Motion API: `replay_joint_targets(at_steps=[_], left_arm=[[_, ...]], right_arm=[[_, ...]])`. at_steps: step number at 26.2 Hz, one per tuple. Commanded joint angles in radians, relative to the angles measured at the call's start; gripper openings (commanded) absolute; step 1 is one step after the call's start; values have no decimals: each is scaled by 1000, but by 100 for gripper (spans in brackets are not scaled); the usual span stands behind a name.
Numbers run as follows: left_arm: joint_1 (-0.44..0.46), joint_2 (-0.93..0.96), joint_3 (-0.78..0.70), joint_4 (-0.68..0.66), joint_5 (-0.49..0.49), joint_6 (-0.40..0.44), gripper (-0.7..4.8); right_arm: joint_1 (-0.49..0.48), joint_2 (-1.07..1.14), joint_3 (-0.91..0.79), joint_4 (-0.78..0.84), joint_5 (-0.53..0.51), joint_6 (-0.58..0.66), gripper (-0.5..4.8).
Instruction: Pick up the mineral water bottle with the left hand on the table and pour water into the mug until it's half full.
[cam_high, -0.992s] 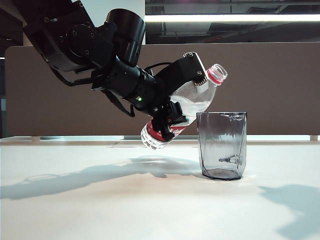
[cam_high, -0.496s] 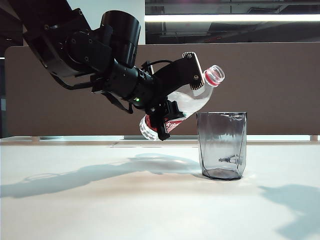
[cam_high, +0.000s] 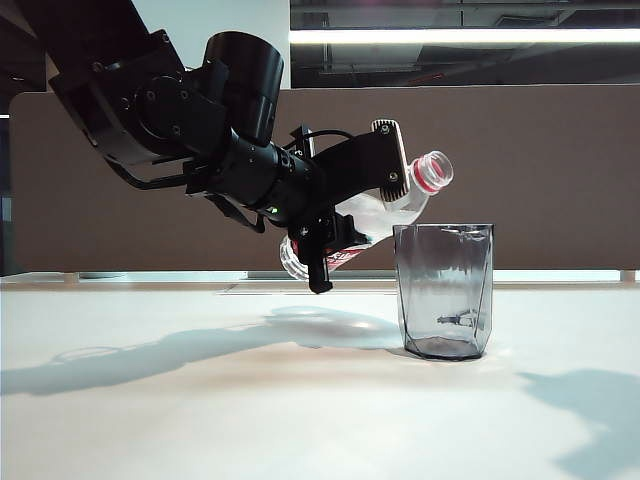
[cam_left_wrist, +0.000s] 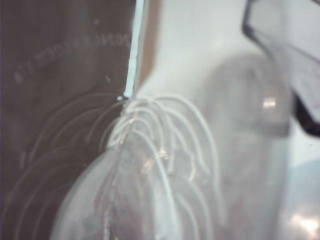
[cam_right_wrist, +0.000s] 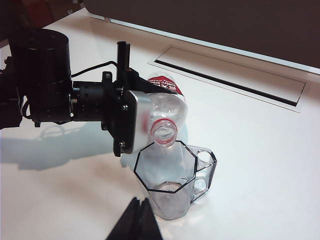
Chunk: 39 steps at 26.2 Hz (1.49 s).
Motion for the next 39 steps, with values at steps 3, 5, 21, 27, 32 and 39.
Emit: replay_joint_targets(at_steps=[3, 5, 21, 27, 32, 39], left_arm=[[-2, -11, 19, 64, 3, 32, 134], [-1, -11, 19, 65, 3, 52, 134], [0, -11, 19, 66, 3, 148, 134], [13, -11, 19, 74, 3, 173, 134], [30, -11, 21, 74, 3, 187, 134], [27, -11, 21, 73, 3, 216, 134]], right_arm=[[-1, -5, 7, 14, -2, -3, -8], [-1, -5, 7, 14, -2, -3, -8], [-1, -5, 7, 12, -2, -3, -8], [-1, -6, 7, 3, -2, -3, -8], [-1, -6, 7, 2, -2, -3, -8], [-1, -6, 7, 2, -2, -3, -8]])
